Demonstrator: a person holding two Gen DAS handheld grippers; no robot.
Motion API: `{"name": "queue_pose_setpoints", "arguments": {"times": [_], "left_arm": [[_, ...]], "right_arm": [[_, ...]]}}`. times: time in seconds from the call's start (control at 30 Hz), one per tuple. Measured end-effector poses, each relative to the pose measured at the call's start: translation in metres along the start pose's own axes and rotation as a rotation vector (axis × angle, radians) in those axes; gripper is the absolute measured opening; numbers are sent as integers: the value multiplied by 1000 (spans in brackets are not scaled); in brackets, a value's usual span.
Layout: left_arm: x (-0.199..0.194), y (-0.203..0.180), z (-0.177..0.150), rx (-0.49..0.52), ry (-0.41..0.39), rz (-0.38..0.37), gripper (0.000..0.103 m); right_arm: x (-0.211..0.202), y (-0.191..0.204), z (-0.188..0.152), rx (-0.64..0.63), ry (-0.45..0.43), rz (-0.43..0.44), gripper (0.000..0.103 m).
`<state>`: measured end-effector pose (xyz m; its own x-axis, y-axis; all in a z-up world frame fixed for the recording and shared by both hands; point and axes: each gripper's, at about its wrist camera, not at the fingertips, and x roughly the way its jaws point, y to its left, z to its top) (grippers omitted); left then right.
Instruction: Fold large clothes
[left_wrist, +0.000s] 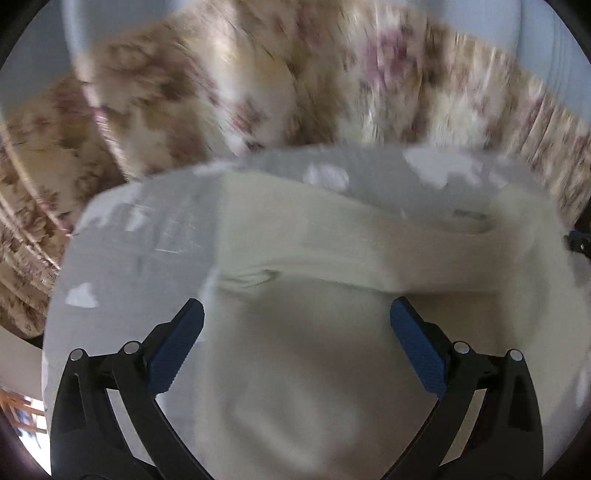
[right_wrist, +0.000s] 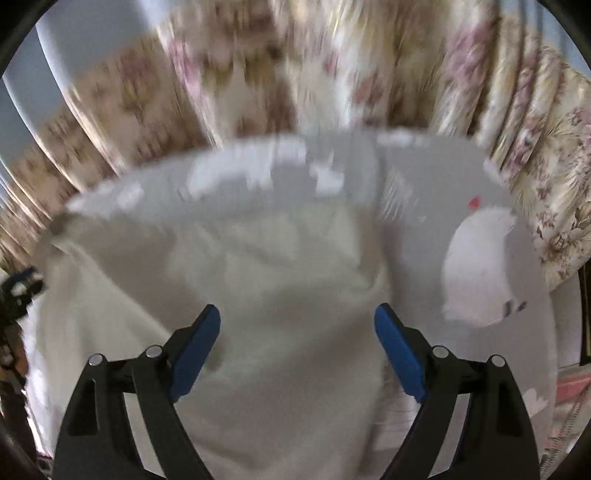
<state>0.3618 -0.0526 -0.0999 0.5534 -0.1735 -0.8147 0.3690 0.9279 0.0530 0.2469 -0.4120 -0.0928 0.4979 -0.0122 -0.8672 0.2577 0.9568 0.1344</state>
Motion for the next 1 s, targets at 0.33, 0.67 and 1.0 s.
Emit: {"name": "queue_pose_setpoints", "arguments": {"times": [0.33,0.67,1.0], "left_arm": [[52,46,37,-240,6,136,79],[18,80,-33,-259,47,108,87],[-33,64,-88,-192,21,-144,97]], "right_arm": [[-14,15,23,-92,-220,-113,2],[-26,-73,18,178,-173,-4,33],[-44,-38,-89,209,-78,169,75]]}}
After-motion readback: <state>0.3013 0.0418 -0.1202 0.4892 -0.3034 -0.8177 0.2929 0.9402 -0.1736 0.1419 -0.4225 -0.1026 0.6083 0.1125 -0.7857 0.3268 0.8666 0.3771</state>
